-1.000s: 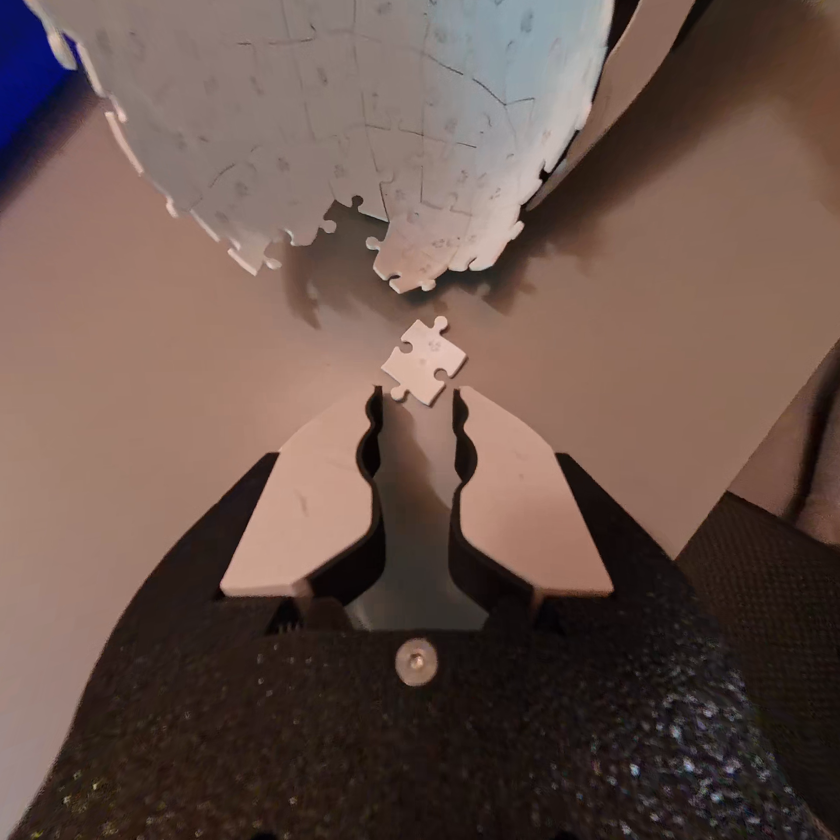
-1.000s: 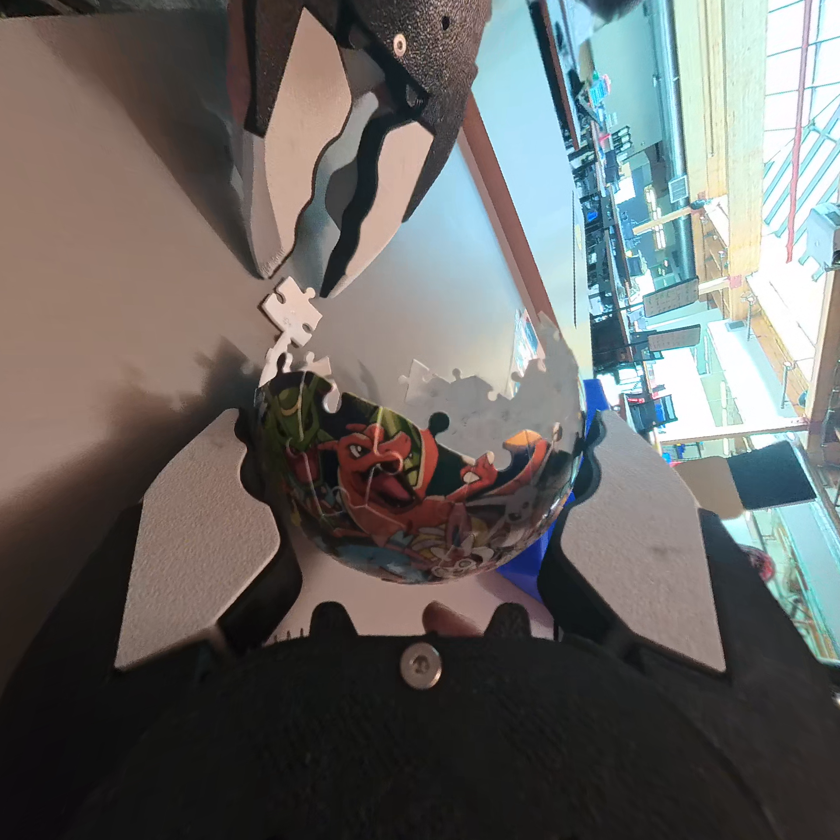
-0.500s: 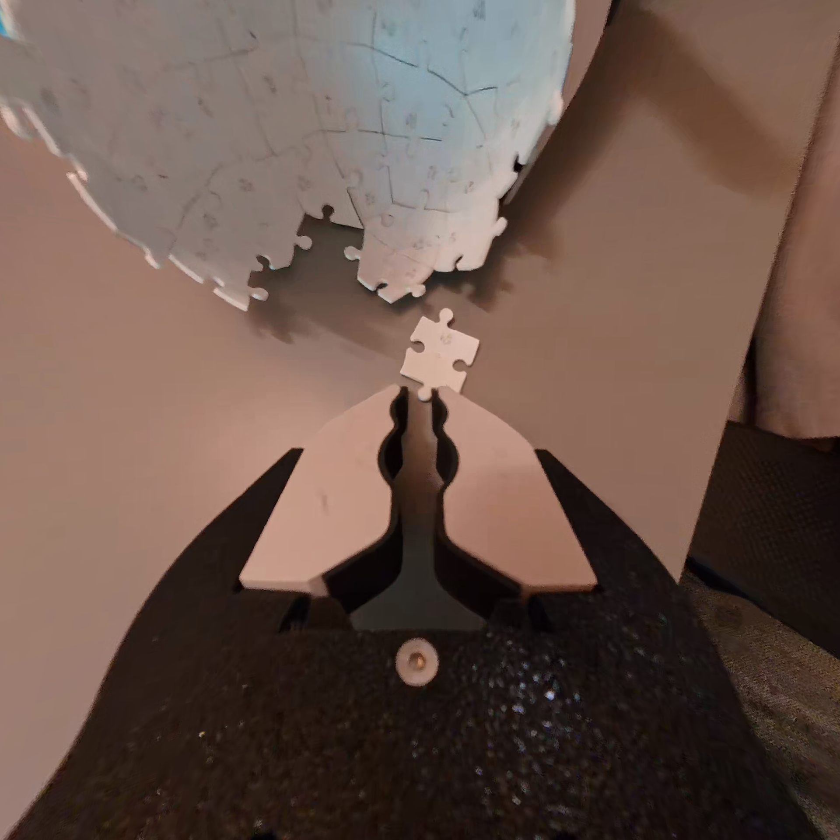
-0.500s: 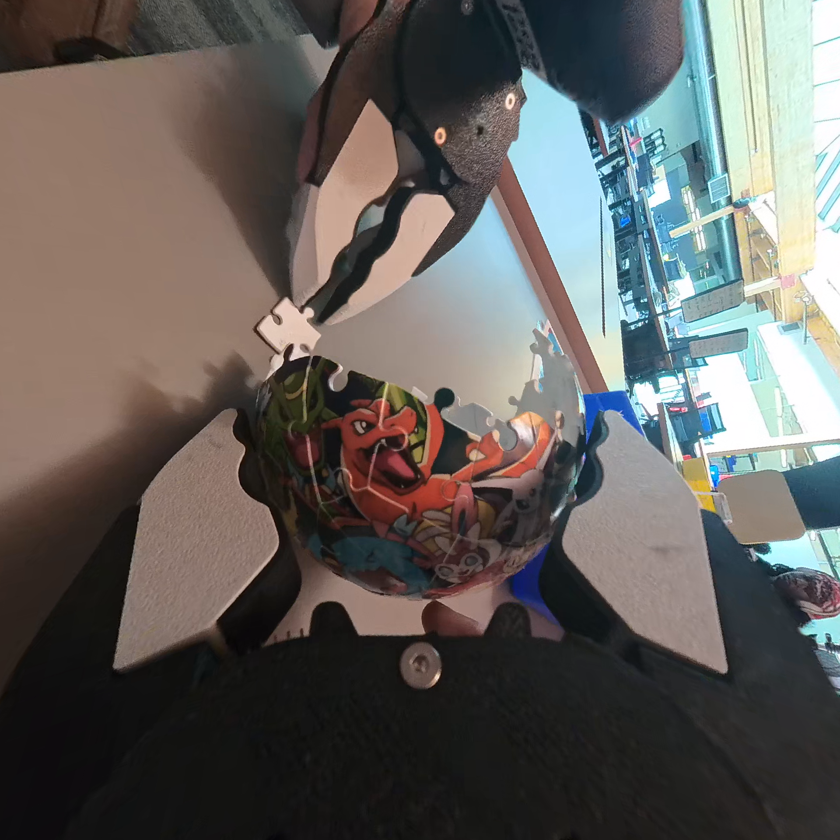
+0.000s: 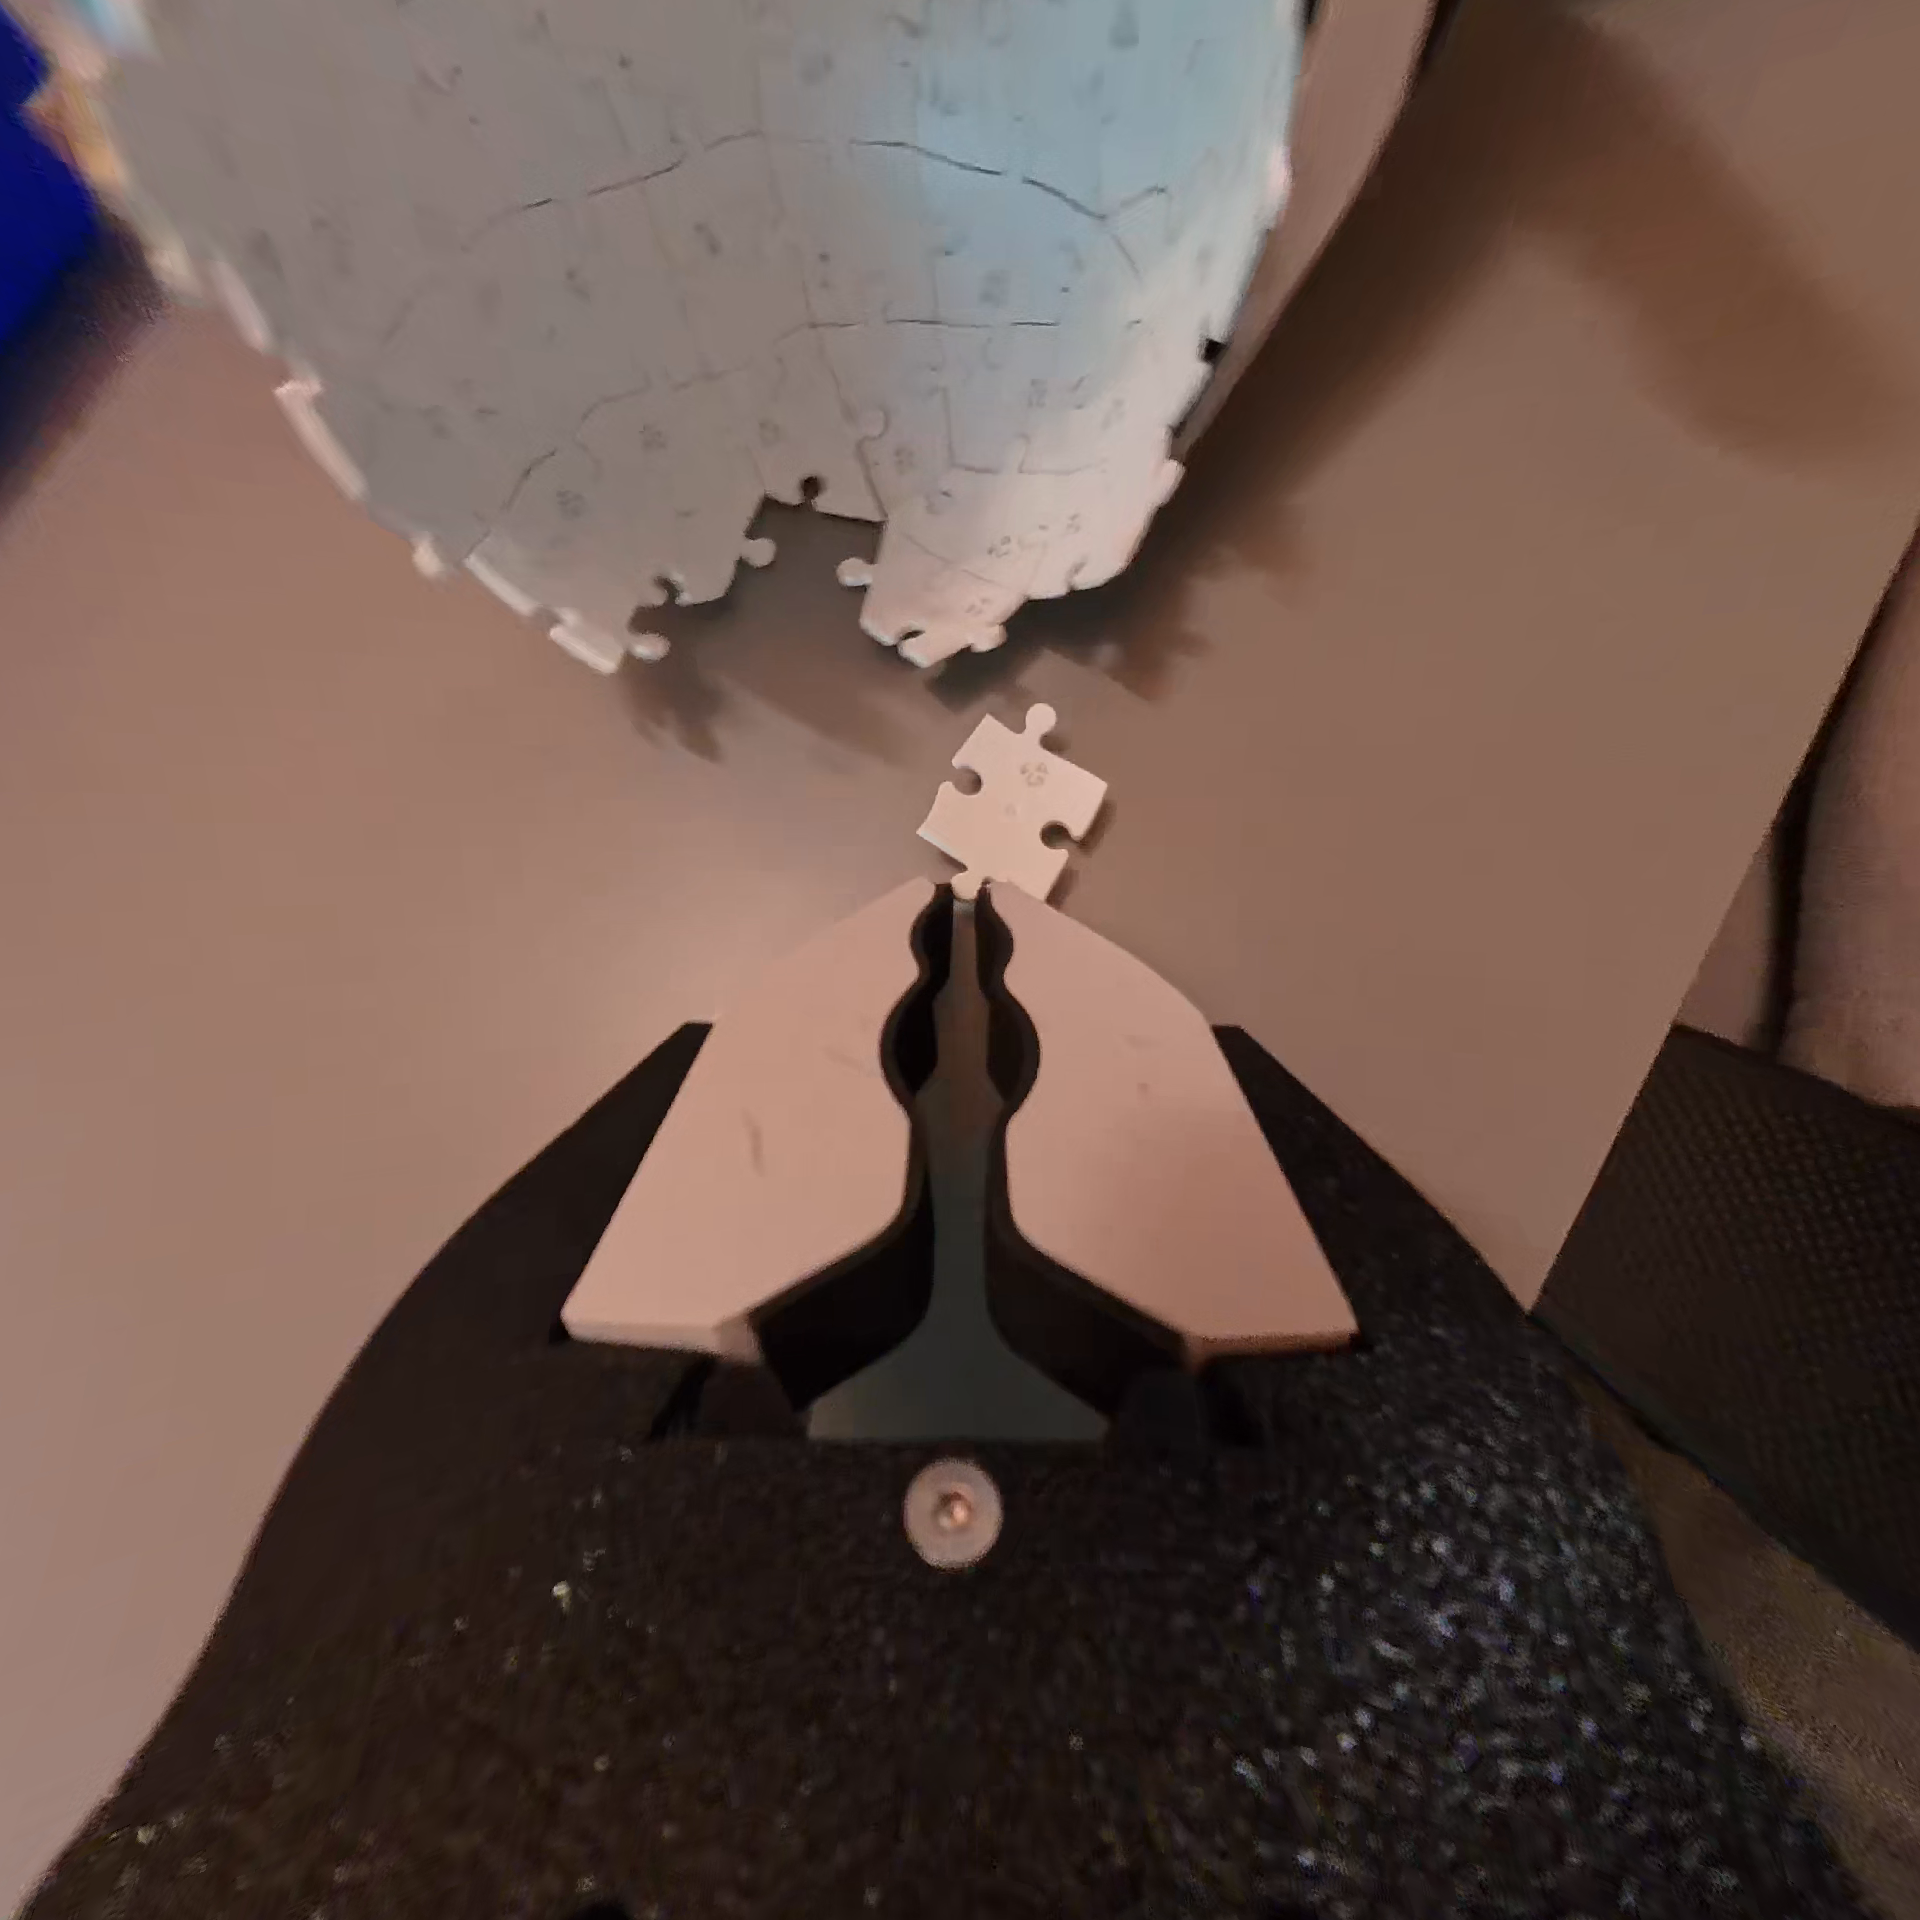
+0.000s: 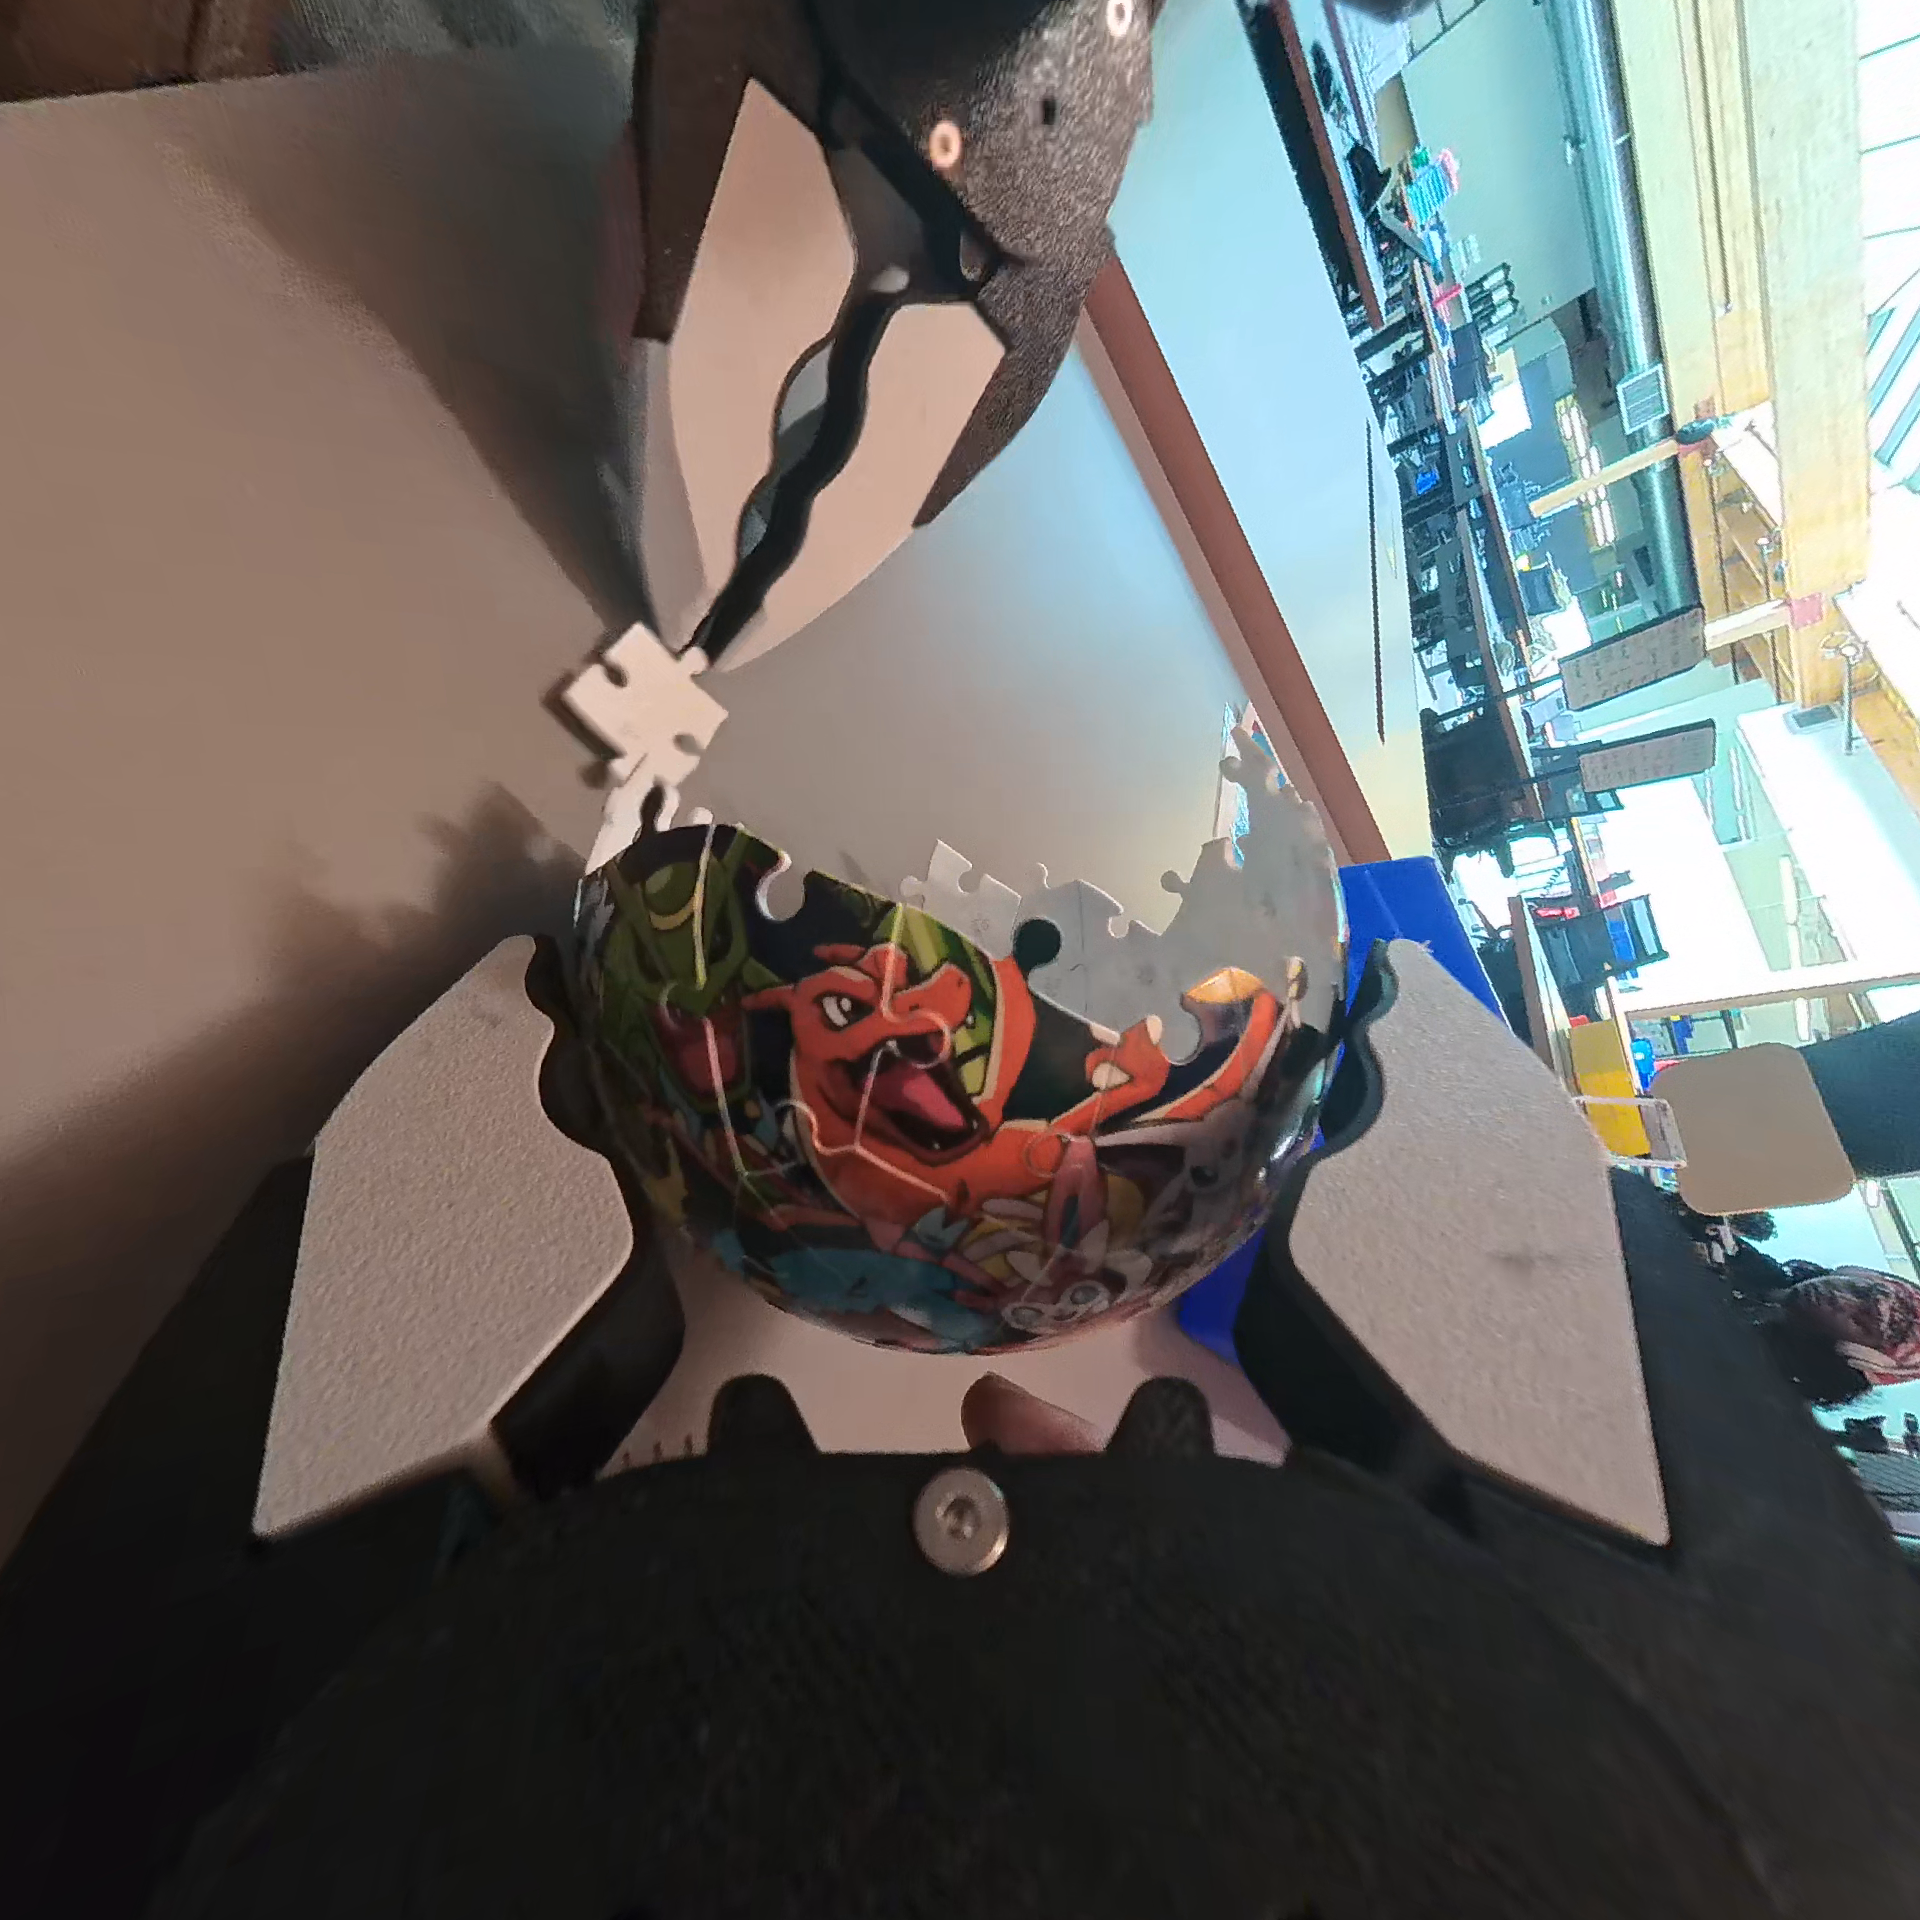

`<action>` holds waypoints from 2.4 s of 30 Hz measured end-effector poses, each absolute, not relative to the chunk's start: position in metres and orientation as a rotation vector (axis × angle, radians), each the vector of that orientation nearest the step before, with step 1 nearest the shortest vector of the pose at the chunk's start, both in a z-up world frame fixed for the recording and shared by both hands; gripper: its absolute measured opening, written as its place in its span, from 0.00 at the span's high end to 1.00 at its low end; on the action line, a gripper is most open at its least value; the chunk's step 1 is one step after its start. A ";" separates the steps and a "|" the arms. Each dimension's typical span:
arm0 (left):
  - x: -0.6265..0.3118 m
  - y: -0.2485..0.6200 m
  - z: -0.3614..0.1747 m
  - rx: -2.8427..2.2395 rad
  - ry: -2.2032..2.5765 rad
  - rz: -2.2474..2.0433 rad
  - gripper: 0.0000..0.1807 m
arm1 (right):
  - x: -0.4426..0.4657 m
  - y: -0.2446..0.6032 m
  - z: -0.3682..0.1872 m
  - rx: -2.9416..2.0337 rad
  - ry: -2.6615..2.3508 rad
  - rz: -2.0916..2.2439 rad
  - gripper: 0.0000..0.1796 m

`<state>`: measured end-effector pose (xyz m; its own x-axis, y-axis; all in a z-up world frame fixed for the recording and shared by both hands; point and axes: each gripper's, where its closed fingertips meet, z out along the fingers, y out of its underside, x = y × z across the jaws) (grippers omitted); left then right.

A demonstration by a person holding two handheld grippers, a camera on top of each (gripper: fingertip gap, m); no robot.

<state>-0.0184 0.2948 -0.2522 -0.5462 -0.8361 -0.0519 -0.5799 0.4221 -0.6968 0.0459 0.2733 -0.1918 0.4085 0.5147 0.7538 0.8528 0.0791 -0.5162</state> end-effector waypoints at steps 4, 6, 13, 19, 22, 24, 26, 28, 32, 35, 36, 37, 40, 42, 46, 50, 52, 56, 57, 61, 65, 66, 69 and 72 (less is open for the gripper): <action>-0.011 0.310 -0.227 -1.444 2.014 -0.935 0.98 | 0.044 0.273 -0.192 -1.577 -1.256 -0.407 0.24; -0.002 0.315 -0.216 -1.575 1.851 -0.922 0.98 | 0.043 0.274 -0.192 -1.574 -1.265 -0.418 0.23; 0.025 0.297 -0.232 -1.649 1.817 -0.758 0.98 | 0.039 0.276 -0.194 -1.572 -1.277 -0.446 0.22; 0.036 0.290 -0.248 -1.728 1.855 -0.711 0.98 | 0.040 0.276 -0.194 -1.575 -1.267 -0.446 0.22; 0.039 0.293 -0.249 -1.724 1.854 -0.668 0.98 | 0.039 0.276 -0.194 -1.573 -1.269 -0.447 0.22; 0.040 0.289 -0.250 -1.712 1.883 -0.671 0.98 | 0.039 0.276 -0.194 -1.571 -1.270 -0.448 0.22; 0.041 0.290 -0.253 -1.695 1.897 -0.645 0.98 | 0.039 0.276 -0.194 -1.572 -1.268 -0.447 0.22; 0.042 0.294 -0.255 -1.678 1.899 -0.609 0.98 | 0.039 0.276 -0.194 -1.570 -1.270 -0.448 0.22; 0.043 0.295 -0.257 -1.651 1.913 -0.609 0.98 | 0.040 0.276 -0.194 -1.569 -1.268 -0.447 0.22; 0.041 0.298 -0.260 -1.652 1.923 -0.583 0.98 | 0.039 0.277 -0.194 -1.567 -1.271 -0.450 0.22; 0.041 0.297 -0.259 -1.643 1.931 -0.592 0.98 | 0.039 0.277 -0.194 -1.567 -1.271 -0.451 0.22; 0.041 0.296 -0.259 -1.632 1.941 -0.598 0.98 | 0.039 0.277 -0.194 -1.566 -1.272 -0.452 0.22; 0.040 0.297 -0.258 -1.607 1.960 -0.575 0.98 | 0.039 0.277 -0.194 -1.566 -1.273 -0.453 0.22; 0.041 0.296 -0.258 -1.595 1.974 -0.575 0.98 | 0.038 0.277 -0.194 -1.566 -1.274 -0.455 0.22; 0.043 0.292 -0.254 -1.578 1.976 -0.637 0.96 | 0.038 0.277 -0.194 -1.565 -1.277 -0.458 0.22; 0.042 0.300 -0.249 -1.592 1.932 -0.646 0.94 | 0.038 0.277 -0.194 -1.565 -1.278 -0.459 0.22; 0.045 0.304 -0.243 -1.623 1.857 -0.707 0.92 | 0.038 0.277 -0.194 -1.566 -1.277 -0.459 0.22; 0.046 0.303 -0.227 -1.652 1.730 -0.873 0.76 | 0.038 0.277 -0.193 -1.563 -1.276 -0.466 0.23; 0.043 0.302 -0.220 -1.637 1.706 -0.900 0.72 | 0.039 0.277 -0.193 -1.565 -1.272 -0.464 0.23; 0.034 0.327 -0.215 -1.663 1.597 -0.863 0.55 | 0.040 0.278 -0.194 -1.567 -1.261 -0.457 0.23; 0.042 0.346 -0.240 -1.842 1.654 -0.852 0.47 | 0.039 0.279 -0.194 -1.565 -1.254 -0.446 0.22; 0.046 0.343 -0.244 -1.872 1.693 -0.874 0.47 | 0.039 0.279 -0.194 -1.565 -1.254 -0.447 0.22; 0.060 0.332 -0.252 -1.878 1.798 -0.871 0.47 | 0.038 0.279 -0.194 -1.565 -1.260 -0.455 0.22; 0.069 0.331 -0.260 -1.839 1.824 -0.782 0.46 | 0.038 0.279 -0.194 -1.566 -1.258 -0.455 0.22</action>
